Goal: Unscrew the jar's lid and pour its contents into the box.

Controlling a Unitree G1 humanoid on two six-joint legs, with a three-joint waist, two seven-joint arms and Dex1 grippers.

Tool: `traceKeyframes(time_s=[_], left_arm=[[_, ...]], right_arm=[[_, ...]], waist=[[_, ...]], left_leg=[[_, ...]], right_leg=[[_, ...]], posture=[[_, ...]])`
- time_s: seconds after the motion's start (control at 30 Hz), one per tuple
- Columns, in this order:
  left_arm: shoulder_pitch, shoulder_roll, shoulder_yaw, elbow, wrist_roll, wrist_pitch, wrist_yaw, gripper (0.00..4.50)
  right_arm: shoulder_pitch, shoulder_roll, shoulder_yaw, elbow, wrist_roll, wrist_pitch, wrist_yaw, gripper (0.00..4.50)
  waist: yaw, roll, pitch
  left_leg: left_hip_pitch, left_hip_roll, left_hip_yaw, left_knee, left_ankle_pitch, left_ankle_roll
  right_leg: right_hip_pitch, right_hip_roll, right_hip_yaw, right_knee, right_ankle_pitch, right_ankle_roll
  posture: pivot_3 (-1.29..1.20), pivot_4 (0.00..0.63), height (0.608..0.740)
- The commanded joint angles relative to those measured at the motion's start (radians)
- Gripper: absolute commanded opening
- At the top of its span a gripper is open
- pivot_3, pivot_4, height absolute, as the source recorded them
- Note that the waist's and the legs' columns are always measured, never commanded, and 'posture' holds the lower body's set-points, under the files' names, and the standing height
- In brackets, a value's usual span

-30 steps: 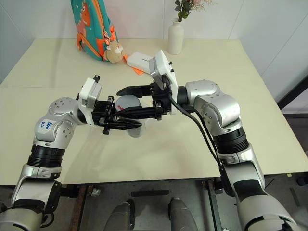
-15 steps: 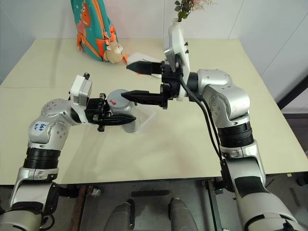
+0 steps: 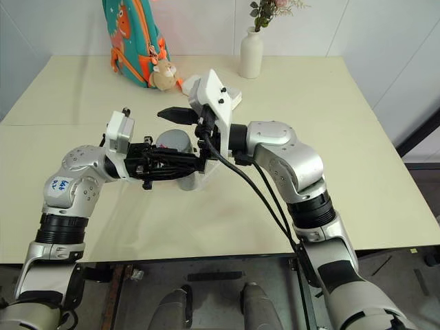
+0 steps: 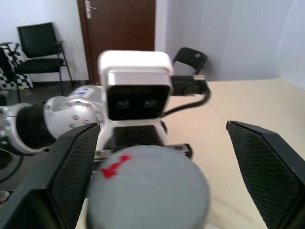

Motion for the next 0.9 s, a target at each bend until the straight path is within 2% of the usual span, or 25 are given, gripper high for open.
traceKeyframes(time_s=[0.03, 0.2, 0.43, 0.67, 0.9], left_arm=[[-0.032, -0.004, 0.004, -0.033, -0.002, -0.011, -0.006, 1.94], [-0.037, -0.006, 0.007, -0.03, -0.003, -0.013, -0.003, 1.94], [-0.031, -0.003, 0.012, -0.035, -0.003, -0.014, -0.003, 1.94], [-0.022, 0.001, 0.025, -0.032, 0.006, -0.017, -0.004, 1.94], [-0.022, 0.001, 0.033, -0.019, 0.017, -0.023, 0.0, 1.94]], right_arm=[[-0.034, 0.009, -0.017, 0.005, -0.015, -0.034, -0.009, 4.47], [-0.023, -0.023, -0.02, 0.028, -0.043, -0.072, 0.016, 4.47], [0.03, -0.165, -0.092, 0.081, -0.043, -0.13, 0.093, 4.47], [0.061, -0.289, -0.174, 0.115, 0.012, -0.094, 0.135, 4.47], [0.057, -0.24, -0.202, -0.002, 0.168, 0.042, 0.143, 4.47]], waist=[[0.0, 0.0, 0.0], [0.0, 0.0, 0.0], [0.001, 0.0, 0.0], [0.003, 0.0, 0.0], [-0.014, 0.002, 0.001]], left_leg=[[0.0, 0.0, 0.0, 0.0, 0.0, 0.0], [0.0, 0.0, 0.0, 0.0, 0.0, 0.0], [0.0, 0.0, 0.0, 0.0, 0.0, 0.0], [0.0, 0.0, 0.0, 0.0, 0.0, 0.0], [0.001, 0.0, 0.0, -0.001, 0.0, 0.0]], right_leg=[[0.0, 0.0, 0.0, 0.0, 0.0, 0.0], [0.0, 0.0, 0.0, 0.0, 0.0, 0.0], [0.0, 0.0, 0.0, 0.0, 0.0, 0.0], [0.001, 0.0, 0.0, -0.001, 0.0, 0.0], [0.0, 0.001, 0.001, 0.0, 0.0, 0.0]], posture=[[0.0, 0.15, 0.74], [0.0, 0.15, 0.74], [0.0, 0.15, 0.74], [0.0, 0.15, 0.74], [0.0, 0.15, 0.74]])
